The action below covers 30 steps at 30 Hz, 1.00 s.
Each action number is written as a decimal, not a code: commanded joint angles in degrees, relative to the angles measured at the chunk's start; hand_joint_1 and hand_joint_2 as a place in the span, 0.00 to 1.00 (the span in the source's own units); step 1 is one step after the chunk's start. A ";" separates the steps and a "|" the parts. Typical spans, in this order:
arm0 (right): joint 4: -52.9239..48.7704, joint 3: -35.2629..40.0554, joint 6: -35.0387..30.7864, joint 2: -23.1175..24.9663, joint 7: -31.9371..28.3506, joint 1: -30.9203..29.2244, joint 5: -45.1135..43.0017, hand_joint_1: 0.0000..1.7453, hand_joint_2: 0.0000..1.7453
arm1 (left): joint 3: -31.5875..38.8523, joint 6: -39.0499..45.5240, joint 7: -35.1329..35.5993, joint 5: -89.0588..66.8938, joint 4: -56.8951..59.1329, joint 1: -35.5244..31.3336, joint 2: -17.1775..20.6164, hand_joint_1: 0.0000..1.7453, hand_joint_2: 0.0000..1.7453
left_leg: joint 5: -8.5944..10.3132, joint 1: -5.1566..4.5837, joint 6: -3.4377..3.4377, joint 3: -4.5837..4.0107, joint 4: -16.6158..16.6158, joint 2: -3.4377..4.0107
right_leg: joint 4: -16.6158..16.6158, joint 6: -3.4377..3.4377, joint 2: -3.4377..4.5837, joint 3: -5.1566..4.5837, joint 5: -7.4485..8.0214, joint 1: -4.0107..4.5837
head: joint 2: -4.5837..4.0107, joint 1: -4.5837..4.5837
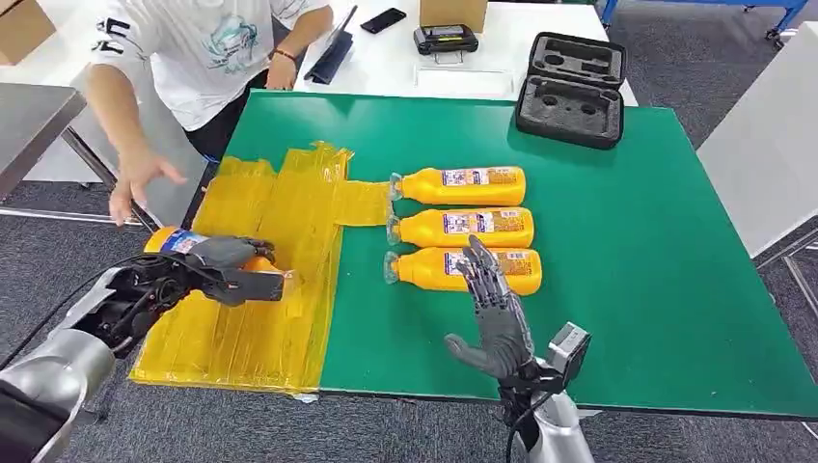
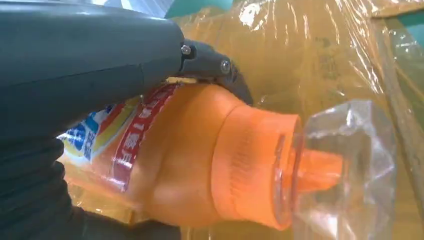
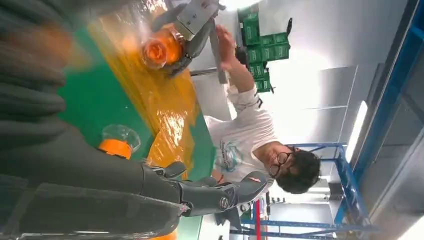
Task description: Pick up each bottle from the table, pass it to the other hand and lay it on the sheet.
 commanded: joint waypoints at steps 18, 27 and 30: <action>-0.22 -0.54 -0.73 -1.33 0.73 2.34 0.11 0.00 1.00 | -6.68 -1.11 -1.39 1.69 8.34 -6.26 -4.24 0.00 1.00 | -0.11 0.04 -0.05 0.27 0.01 -0.09 | 0.01 -0.06 -0.04 0.31 -0.11 0.05 | 0.00 0.00; -0.54 -0.60 -0.85 -1.43 0.94 2.83 0.09 0.00 1.00 | -6.99 -3.26 -2.91 3.27 5.48 -7.41 -2.74 0.00 1.00 | -0.12 0.05 -0.05 0.21 0.05 -0.08 | 0.04 -0.07 -0.04 0.26 -0.12 0.06 | 0.00 0.02; -0.87 -0.73 -0.92 -1.25 1.15 3.21 0.12 0.00 1.00 | -6.67 -3.65 -3.69 5.57 2.96 -7.08 -1.63 0.00 0.00 | -0.12 0.03 -0.06 0.24 0.02 -0.06 | 0.02 -0.06 -0.01 0.28 -0.11 0.04 | 0.00 0.00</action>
